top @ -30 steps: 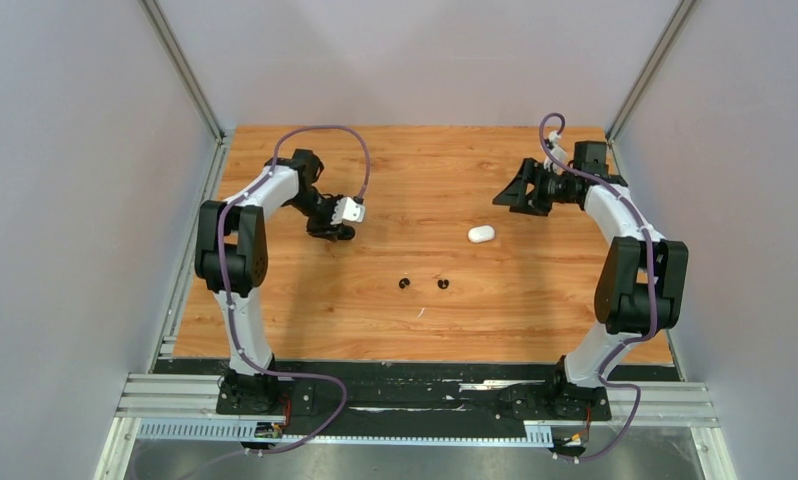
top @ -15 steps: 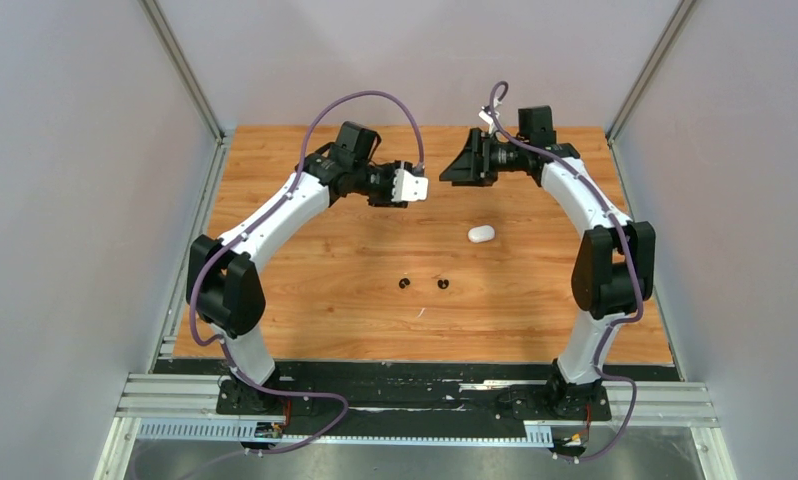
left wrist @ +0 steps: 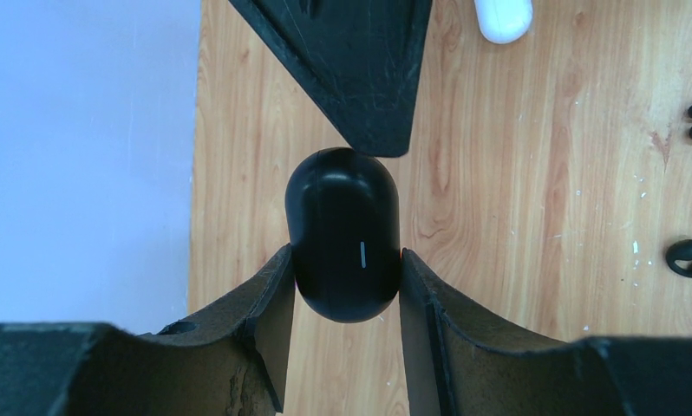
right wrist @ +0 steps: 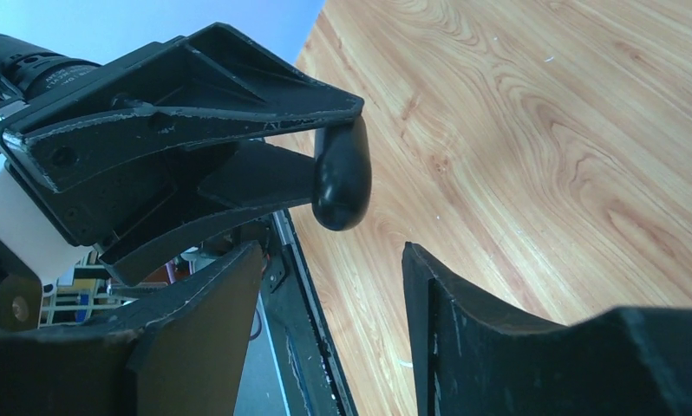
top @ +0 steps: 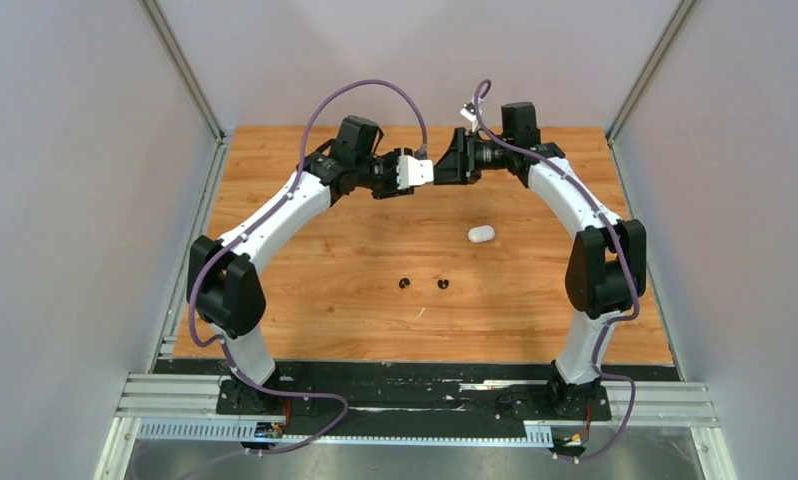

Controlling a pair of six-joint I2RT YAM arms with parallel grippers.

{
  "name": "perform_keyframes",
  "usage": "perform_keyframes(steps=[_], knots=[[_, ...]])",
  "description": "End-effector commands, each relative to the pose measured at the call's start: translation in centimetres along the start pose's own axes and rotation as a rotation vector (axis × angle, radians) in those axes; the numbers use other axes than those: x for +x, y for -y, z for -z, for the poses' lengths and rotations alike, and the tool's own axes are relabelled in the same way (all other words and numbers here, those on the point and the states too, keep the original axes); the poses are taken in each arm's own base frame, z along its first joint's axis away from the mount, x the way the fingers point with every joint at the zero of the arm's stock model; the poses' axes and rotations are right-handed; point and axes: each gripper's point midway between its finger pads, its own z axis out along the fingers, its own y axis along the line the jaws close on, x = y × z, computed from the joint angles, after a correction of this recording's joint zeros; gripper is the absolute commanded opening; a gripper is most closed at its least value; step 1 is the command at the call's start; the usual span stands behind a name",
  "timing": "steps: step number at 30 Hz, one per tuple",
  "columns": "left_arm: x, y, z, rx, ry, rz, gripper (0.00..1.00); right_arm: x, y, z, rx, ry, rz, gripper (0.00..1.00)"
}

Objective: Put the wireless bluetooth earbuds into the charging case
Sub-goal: Pass from the left arm to the right

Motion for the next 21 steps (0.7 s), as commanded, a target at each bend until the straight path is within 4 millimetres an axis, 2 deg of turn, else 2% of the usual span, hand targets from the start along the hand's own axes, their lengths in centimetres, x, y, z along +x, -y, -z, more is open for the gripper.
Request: perform_keyframes(steps=[1, 8, 12, 21], knots=[[-2.7, -1.7, 0.9, -0.054, 0.058, -0.020, 0.29, -0.8, -1.3, -0.6, -0.058, 0.005, 0.069, 0.59], [-3.6, -1.6, 1.0, -0.053, 0.079, -0.025, 0.29, -0.8, -1.2, -1.8, -0.069, -0.007, 0.082, 0.50], [-3.8, -1.6, 1.1, -0.056, 0.081, -0.023, 0.29, -0.8, -1.1, -2.2, -0.079, -0.015, 0.082, 0.38], [-4.4, -1.6, 1.4, -0.060, 0.104, -0.029, 0.29, -0.5, -1.5, -2.2, -0.127, -0.030, 0.094, 0.34]])
